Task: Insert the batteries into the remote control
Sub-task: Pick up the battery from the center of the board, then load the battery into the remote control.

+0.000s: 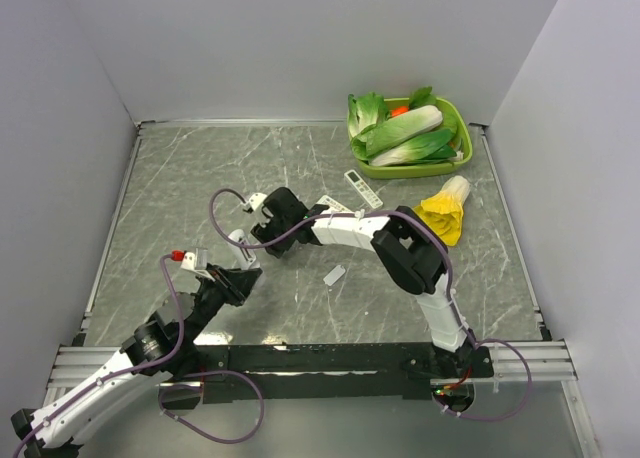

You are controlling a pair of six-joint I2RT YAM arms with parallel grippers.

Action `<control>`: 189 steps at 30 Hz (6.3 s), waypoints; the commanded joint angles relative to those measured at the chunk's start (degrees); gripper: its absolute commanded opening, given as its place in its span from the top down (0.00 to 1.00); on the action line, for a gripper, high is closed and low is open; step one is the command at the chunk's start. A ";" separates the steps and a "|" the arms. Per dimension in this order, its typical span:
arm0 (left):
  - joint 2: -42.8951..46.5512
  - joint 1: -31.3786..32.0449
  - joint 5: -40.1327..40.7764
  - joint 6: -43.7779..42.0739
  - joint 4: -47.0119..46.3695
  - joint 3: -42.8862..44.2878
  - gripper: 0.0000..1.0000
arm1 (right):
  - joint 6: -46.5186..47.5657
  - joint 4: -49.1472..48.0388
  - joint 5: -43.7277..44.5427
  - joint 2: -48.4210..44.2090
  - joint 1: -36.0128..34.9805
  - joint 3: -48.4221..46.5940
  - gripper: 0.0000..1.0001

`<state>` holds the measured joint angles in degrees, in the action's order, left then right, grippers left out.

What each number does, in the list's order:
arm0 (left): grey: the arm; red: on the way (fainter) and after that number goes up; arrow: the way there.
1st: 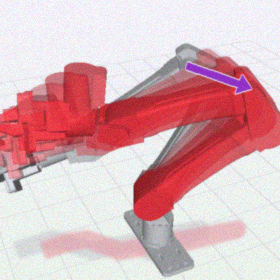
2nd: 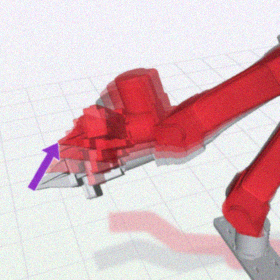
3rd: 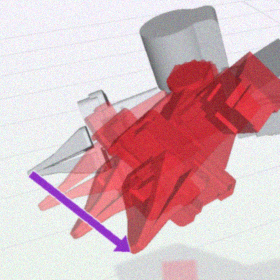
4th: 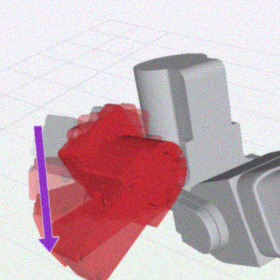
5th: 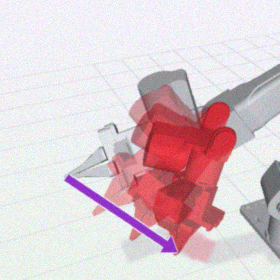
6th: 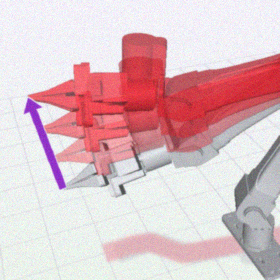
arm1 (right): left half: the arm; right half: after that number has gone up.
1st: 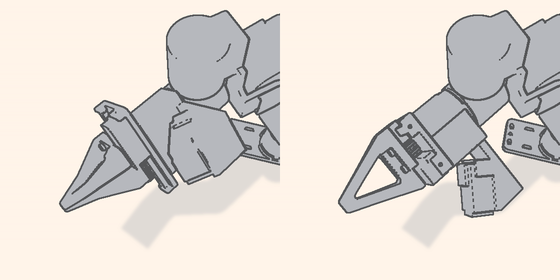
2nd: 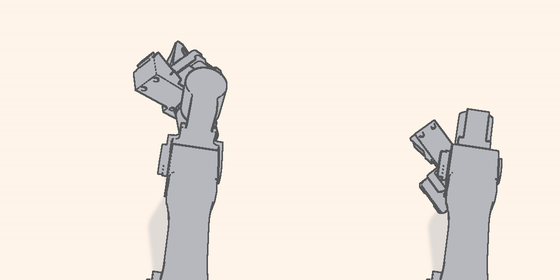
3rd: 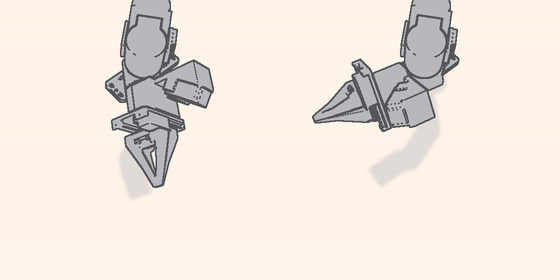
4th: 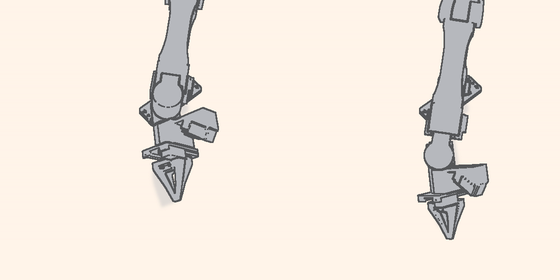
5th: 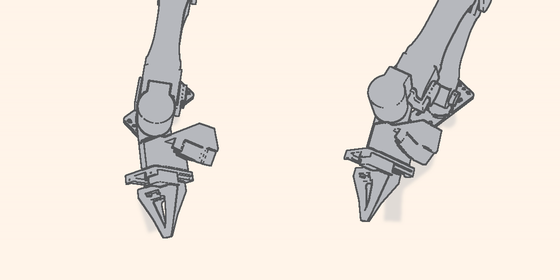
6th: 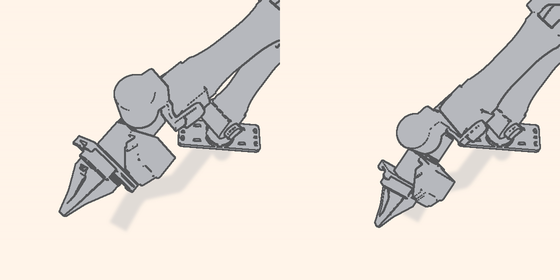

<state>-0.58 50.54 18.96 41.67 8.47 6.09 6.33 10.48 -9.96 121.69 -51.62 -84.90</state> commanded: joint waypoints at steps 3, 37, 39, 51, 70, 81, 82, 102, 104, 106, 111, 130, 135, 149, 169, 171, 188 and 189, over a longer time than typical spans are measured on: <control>5.85 -0.27 0.55 0.43 -1.79 1.47 0.99 | 1.41 0.42 2.66 2.67 -0.59 -3.25 0.52; -8.72 -0.18 -16.32 -5.29 -26.73 -4.85 0.99 | -13.54 -3.89 12.60 -53.73 -1.56 38.57 1.00; -13.80 -0.18 -18.43 -4.06 -32.01 -5.29 0.99 | -12.92 -3.28 12.07 -58.29 -1.73 39.29 1.00; -36.76 -0.18 -19.14 -1.42 -50.92 -5.30 0.99 | -24.16 2.36 6.36 -62.81 -3.14 36.56 1.00; -55.84 -0.18 -17.55 8.50 -71.83 -7.93 0.99 | -37.00 7.79 7.49 -51.73 -5.43 25.85 1.00; -61.47 -0.10 -17.64 17.04 -81.24 -9.08 0.99 | -35.16 18.17 9.43 -46.02 -6.92 16.18 1.00; -61.38 -0.09 -17.47 17.30 -80.72 -8.99 0.99 | -35.07 19.22 9.43 -45.67 -7.01 15.65 1.00; -57.16 1.05 -15.09 28.11 -73.51 -7.41 0.99 | -33.93 28.10 12.07 -38.81 -8.06 4.31 1.00; -57.69 1.14 -15.27 28.55 -74.03 -7.41 0.99 | -33.66 28.63 11.72 -38.02 -7.98 3.08 1.00; -58.22 1.22 -15.45 28.82 -74.30 -7.32 0.99 | -33.31 29.42 11.01 -37.49 -7.97 2.20 1.00; -58.75 1.22 -15.44 28.73 -74.91 -7.32 0.99 | -32.78 32.14 10.66 -35.56 -7.97 0.09 1.00; -57.16 1.57 -14.92 29.08 -74.83 -7.67 0.99 | -33.31 30.48 10.31 -31.78 -8.06 -2.28 1.00; -57.60 1.57 -15.27 29.52 -76.41 -8.11 0.99 | -33.48 30.30 10.31 -30.90 -7.98 -2.90 1.00; -58.40 1.75 -16.15 30.49 -77.55 -7.85 0.99 | -31.47 28.81 11.89 -30.37 -7.97 -4.22 1.00; -56.64 1.75 -15.45 31.81 -77.11 -8.55 0.99 | -31.46 28.54 10.75 -28.70 -7.98 -4.83 0.92; -56.38 1.84 -15.27 31.98 -77.20 -8.64 0.99 | -31.38 28.63 10.57 -28.70 -7.97 -5.01 0.89; -57.08 1.75 -14.48 33.92 -78.96 -9.87 0.99 | -31.03 29.42 10.31 -29.14 -8.06 -6.15 0.70; -57.16 1.75 -14.48 34.00 -79.13 -9.87 0.99 | -31.02 29.51 10.31 -29.23 -7.98 -6.15 0.69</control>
<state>-57.89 51.86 5.28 74.59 -63.00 2.15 -24.99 40.49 1.08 91.90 -59.27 -87.72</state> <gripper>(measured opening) 0.247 0.289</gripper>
